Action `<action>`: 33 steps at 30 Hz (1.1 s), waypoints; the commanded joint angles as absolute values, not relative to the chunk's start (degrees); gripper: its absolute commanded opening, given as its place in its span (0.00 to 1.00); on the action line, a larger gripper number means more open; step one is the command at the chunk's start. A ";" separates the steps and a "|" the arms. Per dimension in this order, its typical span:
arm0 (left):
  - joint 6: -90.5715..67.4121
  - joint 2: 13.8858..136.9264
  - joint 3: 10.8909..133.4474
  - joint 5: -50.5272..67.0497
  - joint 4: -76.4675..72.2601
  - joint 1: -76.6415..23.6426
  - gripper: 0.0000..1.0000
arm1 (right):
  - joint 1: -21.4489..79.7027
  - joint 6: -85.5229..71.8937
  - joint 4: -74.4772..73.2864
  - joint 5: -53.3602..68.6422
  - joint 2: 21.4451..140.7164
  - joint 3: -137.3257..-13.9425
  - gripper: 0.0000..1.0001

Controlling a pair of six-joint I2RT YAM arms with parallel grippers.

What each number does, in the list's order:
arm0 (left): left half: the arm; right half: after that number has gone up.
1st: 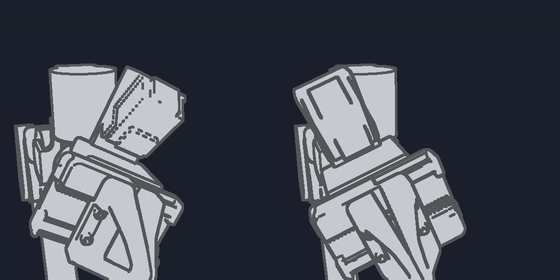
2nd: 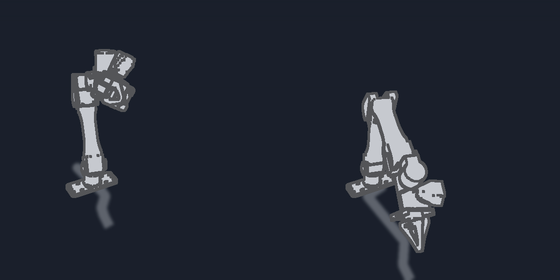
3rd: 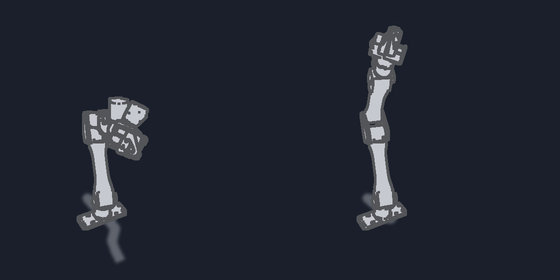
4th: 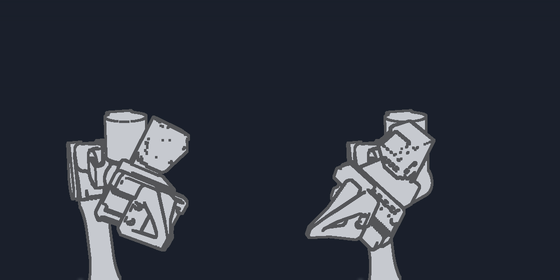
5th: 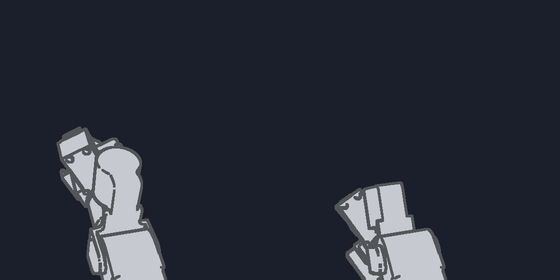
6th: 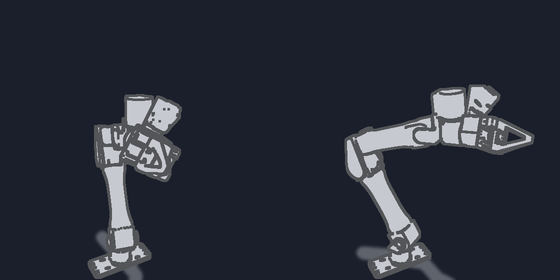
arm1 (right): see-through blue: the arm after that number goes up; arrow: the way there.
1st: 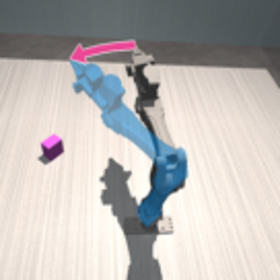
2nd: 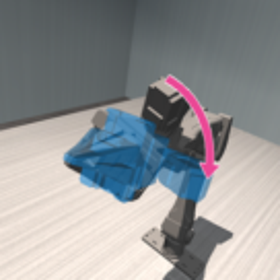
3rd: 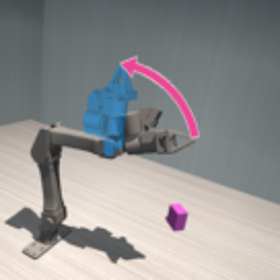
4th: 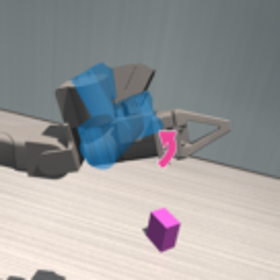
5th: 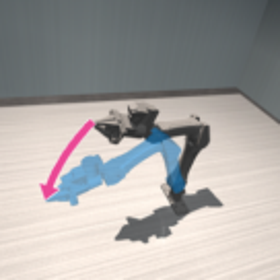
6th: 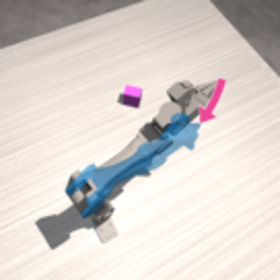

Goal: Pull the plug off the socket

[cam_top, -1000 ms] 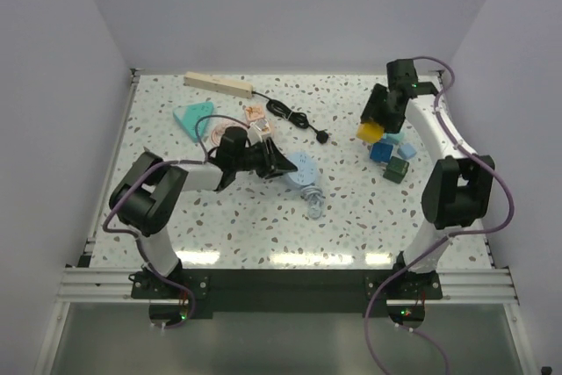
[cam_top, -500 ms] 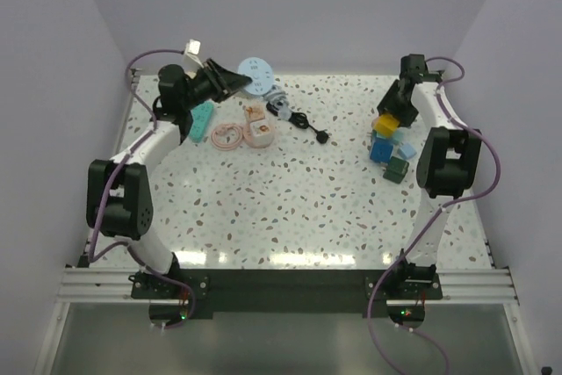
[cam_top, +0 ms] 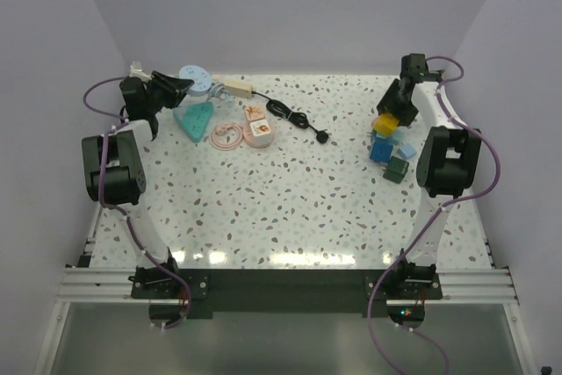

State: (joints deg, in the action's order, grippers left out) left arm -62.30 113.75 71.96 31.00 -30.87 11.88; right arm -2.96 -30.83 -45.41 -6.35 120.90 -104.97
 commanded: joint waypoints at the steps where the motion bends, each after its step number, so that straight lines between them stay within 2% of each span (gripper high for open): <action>1: -61.36 113.99 73.75 31.20 -34.98 12.92 0.00 | -2.64 -30.15 -46.32 -4.66 120.06 -105.11 0.52; 2: -60.83 114.17 73.48 30.77 -33.68 13.09 0.00 | -2.64 -30.15 -47.10 -4.83 119.54 -105.55 0.61; 3: -60.39 114.34 73.22 30.85 -32.97 13.36 0.00 | -2.64 -30.32 -47.46 -5.01 119.10 -106.60 0.75; 5: -59.24 114.52 72.78 30.24 -31.12 13.62 0.04 | -2.64 -30.15 -47.90 -4.14 117.25 -107.66 0.84; 6: -58.89 114.26 71.99 30.06 -30.68 13.80 0.10 | -2.64 -30.06 -48.34 -3.87 116.81 -109.32 0.90; 7: -58.02 113.91 71.72 29.62 -29.89 13.97 0.19 | -2.64 -29.54 -48.51 -3.69 115.68 -110.29 0.92; 9: -56.70 112.86 71.20 27.52 -26.29 14.06 0.27 | -2.46 -29.27 -50.00 -2.29 114.79 -113.53 0.98; 10: -55.82 112.59 70.93 27.07 -25.67 14.06 0.37 | -2.11 -28.66 -50.53 -2.02 114.00 -114.42 0.99; 12: -55.20 112.06 70.66 26.20 -23.82 14.06 0.42 | -1.50 -28.13 -50.98 -1.06 112.94 -115.92 0.99; 14: -53.97 111.80 70.84 24.79 -21.20 14.15 0.53 | -0.44 -26.55 -50.45 -0.09 111.89 -116.63 0.99; 16: -52.74 111.80 71.45 23.65 -18.91 14.24 0.65 | 3.49 -23.49 -49.57 5.43 112.14 -117.50 0.99; 18: -52.21 111.53 71.98 22.33 -15.83 14.33 0.72 | 6.58 -20.84 -49.40 9.74 113.72 -119.08 0.99; 19: -51.51 111.27 71.98 21.89 -14.95 14.24 0.79 | 10.33 -19.18 -49.57 9.84 114.34 -119.53 0.99; 23: -50.36 108.73 70.93 20.39 -11.96 14.24 0.95 | 19.14 -17.06 -48.61 10.46 116.80 -120.67 0.99; 25: -49.23 106.36 70.31 20.30 -10.82 14.33 1.00 | 23.70 -16.70 -47.38 9.67 117.94 -121.02 0.99; 30: -47.29 99.16 67.51 20.92 -7.03 14.33 1.00 | 31.36 -15.47 -45.53 7.83 122.16 -123.39 0.99; 33: -46.50 95.11 63.74 22.15 -6.68 14.24 1.00 | 36.46 -14.24 -45.00 0.90 125.76 -124.89 0.99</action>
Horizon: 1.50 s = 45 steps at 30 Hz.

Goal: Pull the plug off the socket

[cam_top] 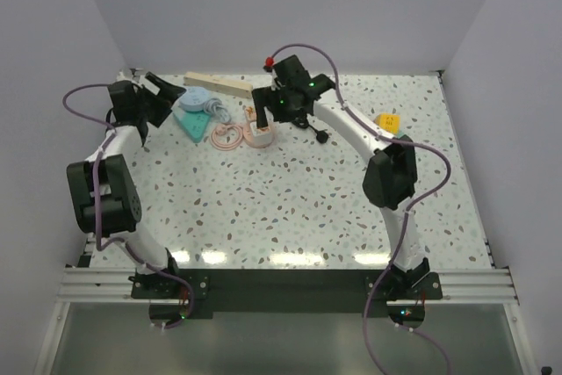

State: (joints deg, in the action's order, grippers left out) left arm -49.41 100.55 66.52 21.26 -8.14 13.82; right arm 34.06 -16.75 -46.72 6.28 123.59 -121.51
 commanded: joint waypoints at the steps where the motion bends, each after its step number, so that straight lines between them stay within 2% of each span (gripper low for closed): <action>1: -46.15 92.40 62.85 22.58 -6.33 14.24 1.00 | 38.39 -14.59 -44.39 -0.69 126.55 -124.98 0.99; 2: -45.88 91.16 61.80 23.46 -5.89 14.33 1.00 | 39.19 -14.94 -42.91 -5.49 127.95 -124.98 0.99; 9: -44.57 77.81 49.77 27.60 -5.63 13.71 1.00 | 42.01 -15.03 -37.27 -15.81 134.19 -128.22 0.99; 16: -41.13 71.28 42.28 28.83 -2.46 13.36 1.00 | 41.84 -13.71 -37.80 -14.77 141.76 -135.17 0.98; 18: -41.22 70.58 39.74 30.05 -3.16 13.19 1.00 | 41.84 -14.24 -37.70 -13.10 142.99 -136.13 0.94; 21: -41.05 70.14 37.98 30.50 -3.51 12.22 1.00 | 41.84 -15.03 -39.37 -10.82 145.11 -138.51 0.79; 22: -40.96 69.96 37.71 30.59 -3.69 11.87 1.00 | 41.84 -15.29 -39.64 -10.46 144.85 -138.52 0.62; 24: -40.61 70.13 37.62 31.46 -4.48 10.38 1.00 | 41.84 -15.73 -39.03 -10.89 142.92 -135.12 0.40; 25: -40.00 70.22 37.79 31.90 -4.66 9.68 1.00 | 41.66 -16.43 -38.07 -10.99 141.08 -132.83 0.20; 27: -38.94 71.10 38.58 32.17 -4.40 6.70 1.00 | 41.22 -17.40 -34.90 -9.50 134.85 -125.03 0.02; 28: -38.15 71.63 38.76 31.99 -3.87 5.46 1.00 | 40.44 -18.62 -33.94 -7.84 132.82 -122.46 0.00; 36: -44.82 77.60 34.72 28.83 -13.61 -7.72 1.00 | 34.37 -32.24 -22.34 8.95 110.16 -92.31 0.00; 41: -50.09 82.52 34.89 25.93 -19.24 -14.40 1.00 | 34.28 -42.26 -15.15 8.44 101.53 -77.47 0.00; 45: -56.05 86.92 35.24 24.96 -23.46 -17.83 1.00 | 35.76 -44.82 -12.48 5.89 97.56 -71.38 0.00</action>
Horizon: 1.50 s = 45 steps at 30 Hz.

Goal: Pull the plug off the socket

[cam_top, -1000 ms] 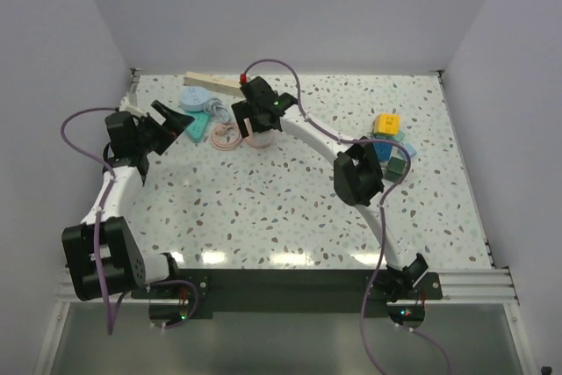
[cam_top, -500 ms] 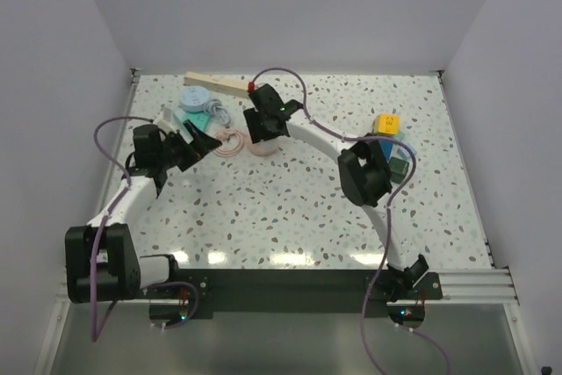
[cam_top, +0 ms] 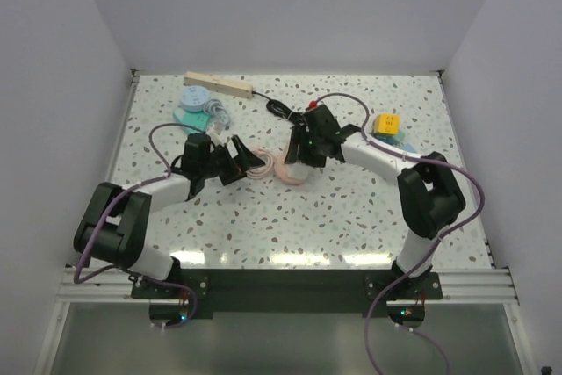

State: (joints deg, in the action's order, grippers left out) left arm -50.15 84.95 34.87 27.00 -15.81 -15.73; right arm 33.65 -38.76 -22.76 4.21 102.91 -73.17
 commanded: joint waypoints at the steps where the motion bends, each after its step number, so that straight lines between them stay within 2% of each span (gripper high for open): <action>1: -56.94 87.71 35.51 24.87 -25.12 -18.54 1.00 | 36.12 -45.17 -12.13 5.71 96.69 -70.50 0.00; 7: -59.32 93.86 40.69 23.03 -22.51 -23.99 1.00 | 37.44 -46.23 -8.88 4.84 94.05 -65.04 0.00; 10: -59.94 95.88 42.18 22.94 -21.89 -25.75 0.97 | 37.44 -45.88 -9.14 3.52 92.90 -64.60 0.00; 13: -59.94 97.73 43.85 22.94 -20.92 -27.33 0.89 | 37.53 -45.70 -8.70 3.69 92.55 -64.77 0.00; 16: -60.56 99.49 44.56 23.81 -21.27 -28.30 0.73 | 37.62 -46.14 -7.65 4.04 92.46 -64.69 0.00; 17: -60.73 100.10 44.30 23.91 -21.62 -28.39 0.64 | 37.62 -46.14 -7.47 4.13 92.55 -64.86 0.00; 19: -61.00 100.37 44.03 23.91 -22.06 -28.39 0.56 | 37.70 -46.23 -7.73 4.22 92.72 -65.21 0.00; 20: -61.00 100.46 43.77 23.73 -22.06 -28.30 0.48 | 37.62 -46.14 -7.73 4.39 92.72 -65.48 0.00; 25: -61.35 101.25 43.59 24.52 -23.98 -28.39 0.33 | 37.79 -45.97 -7.82 5.10 93.43 -65.92 0.00; 26: -61.52 101.51 43.85 24.70 -24.52 -28.39 0.21 | 37.79 -46.05 -8.00 5.36 93.78 -66.27 0.00; 29: -61.09 101.34 44.73 23.47 -23.74 -28.30 0.00 | 37.79 -45.97 -10.62 5.36 94.57 -68.36 0.00; 33: -56.53 101.60 46.14 20.14 -18.92 -27.86 0.00 | 37.79 -42.56 -23.08 4.66 96.24 -76.45 0.00; 37: -52.83 101.86 45.53 16.88 -17.05 -26.20 0.00 | 37.62 -39.12 -38.99 -3.13 95.72 -83.31 0.00; 45: -50.71 103.36 41.93 15.47 -18.10 -24.26 0.00 | 34.10 -37.61 -42.28 0.26 94.13 -81.21 0.00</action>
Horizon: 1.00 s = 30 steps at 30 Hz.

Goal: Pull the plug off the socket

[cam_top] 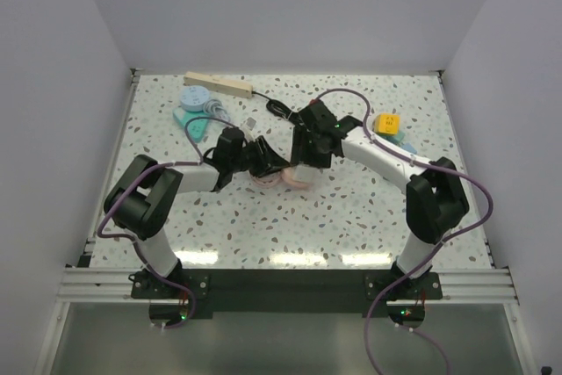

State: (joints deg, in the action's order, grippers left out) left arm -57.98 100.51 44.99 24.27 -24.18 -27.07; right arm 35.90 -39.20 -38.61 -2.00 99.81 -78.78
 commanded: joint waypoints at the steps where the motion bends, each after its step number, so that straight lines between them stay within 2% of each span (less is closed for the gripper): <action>1: -50.71 103.36 41.84 15.29 -18.19 -24.26 0.00 | 34.19 -37.79 -41.93 2.00 94.74 -80.86 0.00; 4: -50.80 102.92 42.10 14.59 -18.19 -24.26 0.00 | 33.93 -37.79 -44.19 6.58 98.24 -82.00 0.00; 12: -50.10 102.22 42.28 13.01 -17.31 -24.26 0.00 | 29.36 -26.73 -60.46 13.01 105.21 -94.74 0.00; 18: -50.62 102.74 40.87 13.01 -18.37 -24.26 0.00 | 25.40 -30.83 -53.54 14.86 98.46 -90.01 0.00; 25: -51.33 103.36 40.52 13.18 -18.98 -24.17 0.00 | 25.58 -38.41 -39.22 13.79 95.18 -76.93 0.00; 30: -51.42 103.01 40.61 13.18 -18.72 -24.26 0.00 | 25.49 -32.35 -48.49 8.36 96.42 -81.46 0.00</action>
